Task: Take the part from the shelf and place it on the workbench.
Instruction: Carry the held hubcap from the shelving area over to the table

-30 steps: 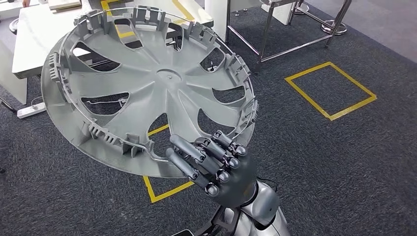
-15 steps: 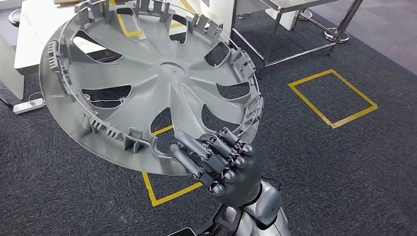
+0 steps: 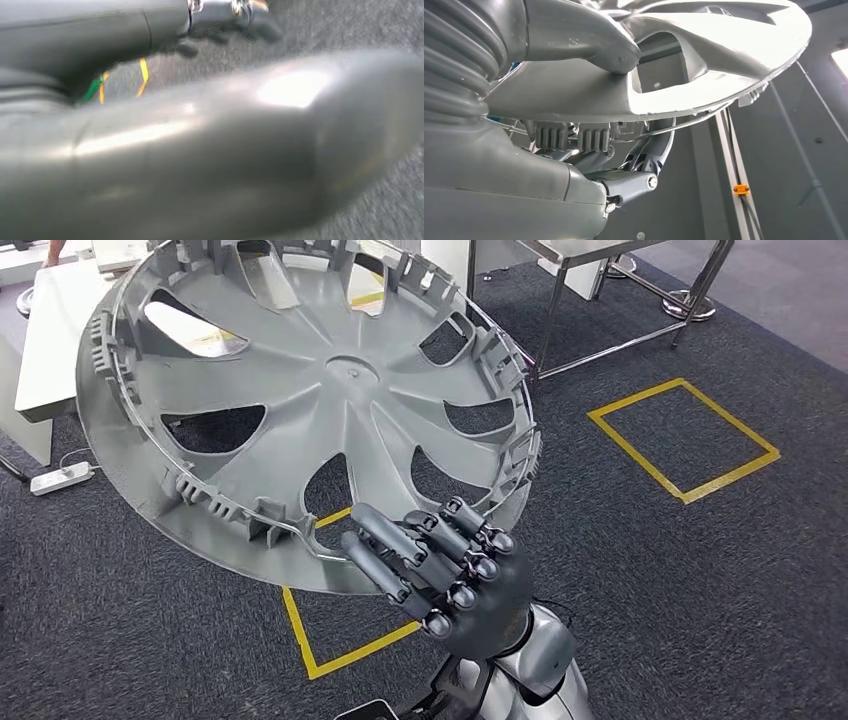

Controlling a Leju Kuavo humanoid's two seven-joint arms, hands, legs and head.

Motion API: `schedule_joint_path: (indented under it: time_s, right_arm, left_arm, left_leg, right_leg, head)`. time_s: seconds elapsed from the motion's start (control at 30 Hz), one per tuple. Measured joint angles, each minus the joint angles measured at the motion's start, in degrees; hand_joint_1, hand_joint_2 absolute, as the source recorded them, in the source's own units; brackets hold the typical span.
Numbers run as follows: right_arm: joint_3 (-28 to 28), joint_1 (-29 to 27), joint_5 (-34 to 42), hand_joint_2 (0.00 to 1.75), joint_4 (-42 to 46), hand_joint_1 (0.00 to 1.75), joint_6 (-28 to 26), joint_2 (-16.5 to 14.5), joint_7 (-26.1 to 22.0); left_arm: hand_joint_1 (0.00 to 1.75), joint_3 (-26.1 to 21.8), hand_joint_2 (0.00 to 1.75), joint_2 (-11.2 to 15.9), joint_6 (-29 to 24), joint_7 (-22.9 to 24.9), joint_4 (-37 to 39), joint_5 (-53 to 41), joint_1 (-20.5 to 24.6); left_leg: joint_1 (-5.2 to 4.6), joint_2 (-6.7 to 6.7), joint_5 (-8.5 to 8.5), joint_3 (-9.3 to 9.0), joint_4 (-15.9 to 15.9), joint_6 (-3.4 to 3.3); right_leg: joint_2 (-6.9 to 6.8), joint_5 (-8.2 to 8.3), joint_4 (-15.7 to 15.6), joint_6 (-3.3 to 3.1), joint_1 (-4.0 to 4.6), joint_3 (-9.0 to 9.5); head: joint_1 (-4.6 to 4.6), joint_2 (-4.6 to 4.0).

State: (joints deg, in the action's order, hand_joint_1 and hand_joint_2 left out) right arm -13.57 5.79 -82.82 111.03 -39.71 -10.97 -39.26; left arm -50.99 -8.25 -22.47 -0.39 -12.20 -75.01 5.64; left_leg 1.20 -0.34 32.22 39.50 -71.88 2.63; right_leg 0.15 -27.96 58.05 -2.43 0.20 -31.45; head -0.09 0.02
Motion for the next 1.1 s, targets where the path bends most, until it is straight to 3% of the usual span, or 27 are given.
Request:
schedule_joint_path:
  time_s: [0.07, 0.1, 0.13, 0.27, 0.33, 0.43, 0.47, 0.5, 0.6, 0.67, 0.77, 0.8, 0.87, 0.93, 0.97, 1.0, 1.03, 1.1]
  right_arm:
    - [0.1, 0.0, -0.3, 1.75, 0.0, 1.75, 0.0, 0.0, 0.3]
    - [0.1, 0.0, -0.5, 1.75, 0.0, 1.75, 0.0, 0.0, 0.5]
    - [0.1, 0.1, -0.6, 1.75, 0.0, 1.75, 0.0, 0.0, 0.7]
    - [0.1, 0.1, -1.2, 1.75, 0.2, 1.75, 0.0, 0.0, 2.2]
    - [0.1, 0.2, -1.2, 1.75, 0.3, 1.75, 0.0, 0.1, 2.7]
    - [0.1, 0.1, -1.0, 1.75, 0.3, 1.75, 0.0, 0.2, 3.2]
    - [0.1, 0.1, -0.9, 1.75, 0.3, 1.75, 0.0, 0.3, 3.5]
    - [0.1, 0.0, -0.8, 1.75, 0.3, 1.75, 0.0, 0.4, 3.7]
    - [0.1, -0.1, -0.6, 1.75, 0.3, 1.75, 0.0, 0.5, 3.8]
    - [0.1, -0.2, -0.6, 1.75, 0.3, 1.75, 0.0, 0.6, 3.8]
    - [0.1, -0.3, -0.9, 1.75, 0.6, 1.75, 0.0, 0.6, 4.1]
    - [0.1, -0.4, -1.0, 1.75, 0.6, 1.75, 0.0, 0.6, 4.3]
    - [0.0, -0.5, -1.3, 1.75, 0.8, 1.75, 0.0, 0.6, 4.6]
    - [0.0, -0.6, -1.5, 1.75, 0.9, 1.75, 0.0, 0.6, 4.8]
    - [0.0, -0.6, -1.6, 1.75, 0.9, 1.75, 0.0, 0.6, 4.9]
    - [0.0, -0.7, -1.7, 1.75, 0.9, 1.75, 0.0, 0.7, 5.0]
    - [0.0, -0.8, -1.7, 1.75, 0.9, 1.75, 0.0, 0.7, 5.2]
    - [-0.1, -0.9, -1.8, 1.75, 0.9, 1.75, 0.0, 0.8, 5.4]
  left_arm:
    - [0.00, 0.0, 0.00, 0.1, 0.2, 0.0, 0.0, -0.1, 0.0]
    - [0.00, 0.0, 0.00, 0.1, 0.3, 0.0, 0.0, -0.1, 0.1]
    - [0.00, 0.0, 0.00, 0.1, 0.4, 0.0, 0.0, -0.3, 0.1]
    - [0.00, 0.0, 0.00, 0.1, 0.6, 0.2, 0.0, -0.7, 0.2]
    - [0.00, 0.0, 0.00, 0.1, 0.6, 0.2, -0.1, -0.9, 0.3]
    - [0.00, 0.0, 0.00, 0.1, 0.8, 0.2, -0.1, -0.9, 0.3]
    - [0.00, 0.0, 0.00, 0.1, 0.9, 0.1, -0.1, -0.9, 0.3]
    - [0.00, 0.0, 0.00, 0.1, 0.9, 0.1, -0.1, -0.9, 0.2]
    - [0.00, 0.0, 0.00, 0.1, 1.0, -0.1, -0.1, -0.9, 0.3]
    - [0.00, 0.0, 0.00, 0.1, 1.0, -0.2, -0.1, -0.9, 0.3]
    - [0.00, 0.0, 0.00, 0.0, 1.1, -0.3, -0.1, -0.9, 0.3]
    - [0.00, 0.0, 0.00, 0.0, 1.1, -0.3, -0.1, -0.9, 0.3]
    - [0.00, 0.0, 0.00, 0.0, 1.1, -0.3, -0.1, -0.9, 0.4]
    - [0.00, 0.0, 0.00, 0.0, 1.1, -0.3, -0.1, -0.9, 0.3]
    - [0.00, 0.0, 0.00, 0.0, 1.1, -0.3, 0.0, -0.9, 0.2]
    - [0.00, 0.0, 0.00, 0.0, 1.1, -0.3, 0.0, -0.9, 0.1]
    - [0.00, 0.0, 0.00, 0.0, 1.1, -0.3, 0.0, -0.9, 0.0]
    - [0.00, 0.0, 0.00, 0.0, 1.1, -0.3, 0.0, -0.9, -0.1]
  left_leg:
    - [0.10, 0.14, -4.82, -2.28, 7.4, 0.05]
    - [0.10, 0.21, -5.86, -3.15, 10.2, -0.23]
    - [0.06, 0.25, -6.35, -3.67, 11.6, -0.64]
    - [0.06, -0.04, -5.79, -4.81, 11.9, -2.64]
    - [0.13, -0.14, -5.29, -5.61, 12.0, -3.24]
    - [0.04, -0.18, -4.09, -6.59, 12.0, -3.44]
    - [0.02, -0.23, -3.61, -7.14, 12.0, -3.40]
    - [0.01, -0.31, -3.09, -7.83, 12.0, -3.35]
    - [-0.08, -0.51, -1.38, -9.87, 12.1, -2.93]
    - [-0.14, -0.63, -0.57, -10.86, 12.3, -2.22]
    - [-0.20, -0.57, -0.80, -12.05, 11.3, -1.00]
    - [-0.19, -0.45, -0.86, -11.37, 9.7, -0.72]
    - [-0.15, -0.22, 0.34, -7.91, 3.9, -0.28]
    - [-0.16, -0.16, 3.52, -3.28, -1.7, 0.08]
    - [-0.16, -0.15, 4.82, -1.63, -2.8, 0.10]
    - [-0.17, -0.11, 5.00, -0.80, -2.2, 0.02]
    - [-0.20, 0.01, 3.65, -0.68, 0.0, -0.21]
    - [-0.41, 0.87, -2.59, -1.45, 6.9, -0.80]
  right_leg:
    - [0.04, -1.00, 0.2, 0.59, -0.13, 1.06]
    - [0.04, -1.45, 0.4, 0.95, -0.11, 1.33]
    - [0.05, -1.88, 0.5, 1.35, -0.05, 1.43]
    - [0.07, -2.32, 2.7, 2.66, -0.06, 1.21]
    - [0.03, -3.45, 7.8, 3.11, -0.25, -1.91]
    - [0.04, -6.73, 16.6, 3.59, -0.41, -8.96]
    - [0.03, -6.71, 16.9, 3.58, -0.43, -10.14]
    - [0.03, -5.51, 15.3, 3.43, -0.42, -10.35]
    - [0.03, 1.92, 5.0, 2.44, -0.02, -7.80]
    - [0.11, 3.50, 1.8, 1.81, 0.45, -6.73]
    - [0.16, 3.10, 0.9, 0.63, 0.40, -4.77]
    - [0.09, 2.92, 0.7, 0.24, 0.27, -3.93]
    - [-0.03, 2.28, 0.5, -0.28, 0.17, -2.59]
    - [0.01, 1.29, 0.5, -0.49, 0.22, -1.63]
    - [0.03, 0.70, 0.5, -0.52, 0.24, -0.99]
    - [0.02, 0.08, 0.5, -0.50, 0.25, -0.23]
    - [-0.05, -0.59, 0.5, -0.44, 0.26, 0.65]
    - [-0.38, -2.03, 0.6, -0.11, 0.35, 2.29]
  head:
    - [-0.03, 0.00]
    - [-0.04, 0.00]
    - [-0.06, 0.00]
    - [-0.03, 0.00]
    - [0.10, 0.00]
    - [0.22, 0.00]
    - [0.24, 0.00]
    - [0.24, 0.00]
    - [0.25, 0.00]
    - [0.32, 0.00]
    - [0.41, 0.00]
    - [0.32, 0.00]
    - [0.20, 0.00]
    - [0.13, 0.00]
    - [0.11, 0.00]
    - [0.11, 0.00]
    - [0.11, 0.00]
    - [0.11, 0.00]
